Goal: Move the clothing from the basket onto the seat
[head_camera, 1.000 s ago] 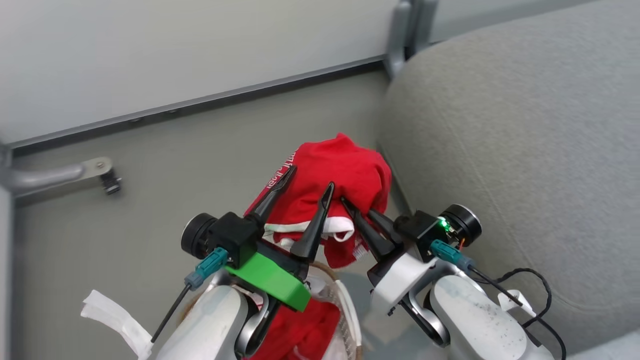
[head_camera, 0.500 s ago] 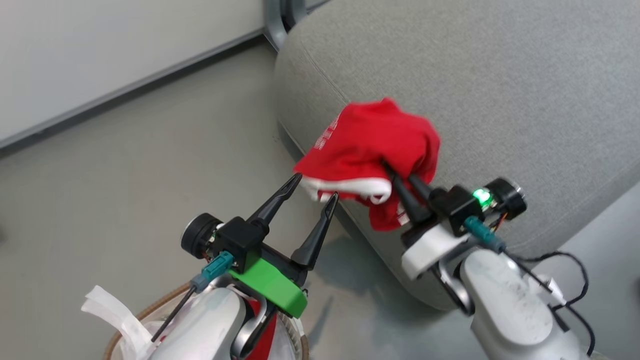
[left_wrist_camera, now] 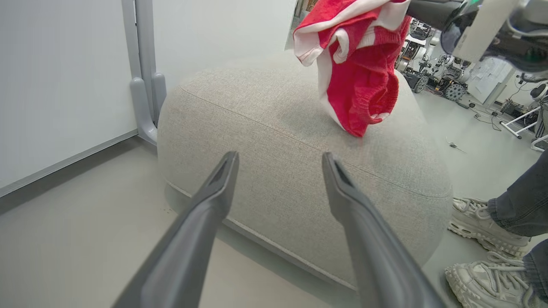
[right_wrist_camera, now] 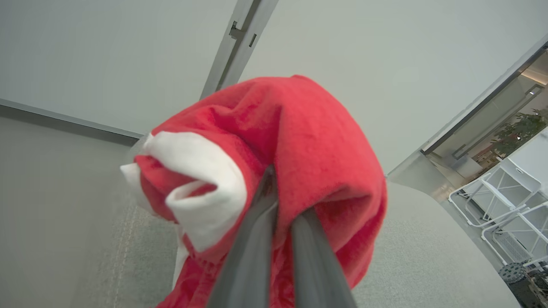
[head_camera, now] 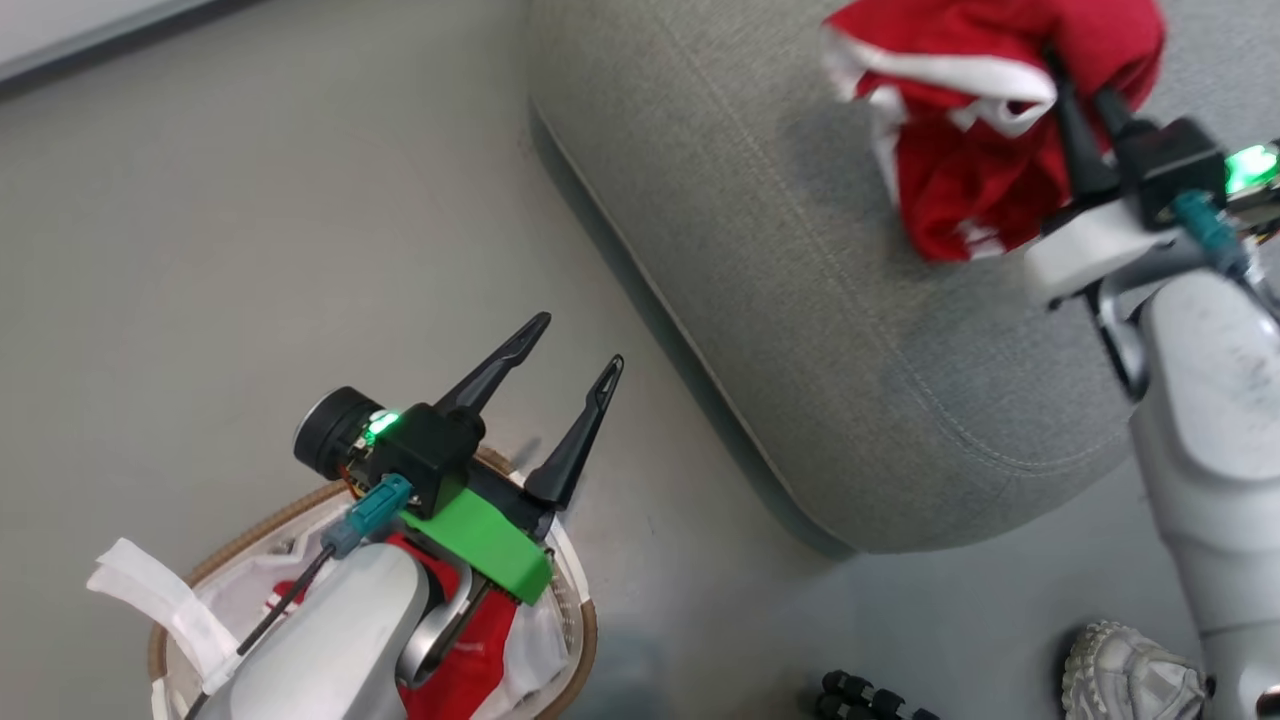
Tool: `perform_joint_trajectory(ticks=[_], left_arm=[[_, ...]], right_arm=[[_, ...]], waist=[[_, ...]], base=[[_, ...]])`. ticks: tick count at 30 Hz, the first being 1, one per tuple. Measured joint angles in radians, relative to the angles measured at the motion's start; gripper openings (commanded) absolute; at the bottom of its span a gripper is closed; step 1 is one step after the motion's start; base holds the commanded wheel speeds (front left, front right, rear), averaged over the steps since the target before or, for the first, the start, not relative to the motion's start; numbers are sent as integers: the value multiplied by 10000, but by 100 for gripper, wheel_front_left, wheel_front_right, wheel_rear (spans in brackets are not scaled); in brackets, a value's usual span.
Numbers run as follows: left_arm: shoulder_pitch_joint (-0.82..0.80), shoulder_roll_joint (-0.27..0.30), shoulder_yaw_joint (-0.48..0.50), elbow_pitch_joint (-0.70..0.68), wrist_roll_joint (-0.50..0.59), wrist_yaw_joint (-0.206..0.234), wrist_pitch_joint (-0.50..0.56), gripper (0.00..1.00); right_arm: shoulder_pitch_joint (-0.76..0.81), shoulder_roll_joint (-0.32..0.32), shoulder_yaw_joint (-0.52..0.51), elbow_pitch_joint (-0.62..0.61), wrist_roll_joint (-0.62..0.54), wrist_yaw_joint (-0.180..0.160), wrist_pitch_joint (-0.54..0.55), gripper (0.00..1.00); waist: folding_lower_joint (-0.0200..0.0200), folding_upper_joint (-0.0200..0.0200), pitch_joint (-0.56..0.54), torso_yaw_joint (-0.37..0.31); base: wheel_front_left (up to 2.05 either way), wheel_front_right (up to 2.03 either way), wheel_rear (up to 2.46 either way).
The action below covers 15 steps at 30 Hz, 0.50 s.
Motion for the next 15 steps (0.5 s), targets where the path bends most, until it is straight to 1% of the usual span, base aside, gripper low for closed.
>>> perform_joint_trajectory(ticks=[5,11,15], left_arm=[[-32,313,-142,-176,-86,0,0,100],[-263,602,-288,-247,-86,0,0,100],[-441,725,-385,-270,-96,0,0,100]], right_arm=[[-1171,-387,-763,579,-439,0,0,0],[-2089,-562,-1862,1206,-993,0,0,0],[-2460,-639,-2679,1386,-1298,0,0,0]], waist=[[0,0,630,277],[1,0,1303,544],[2,0,1695,757]], base=[[0,0,0],[0,0,0],[0,0,0]])
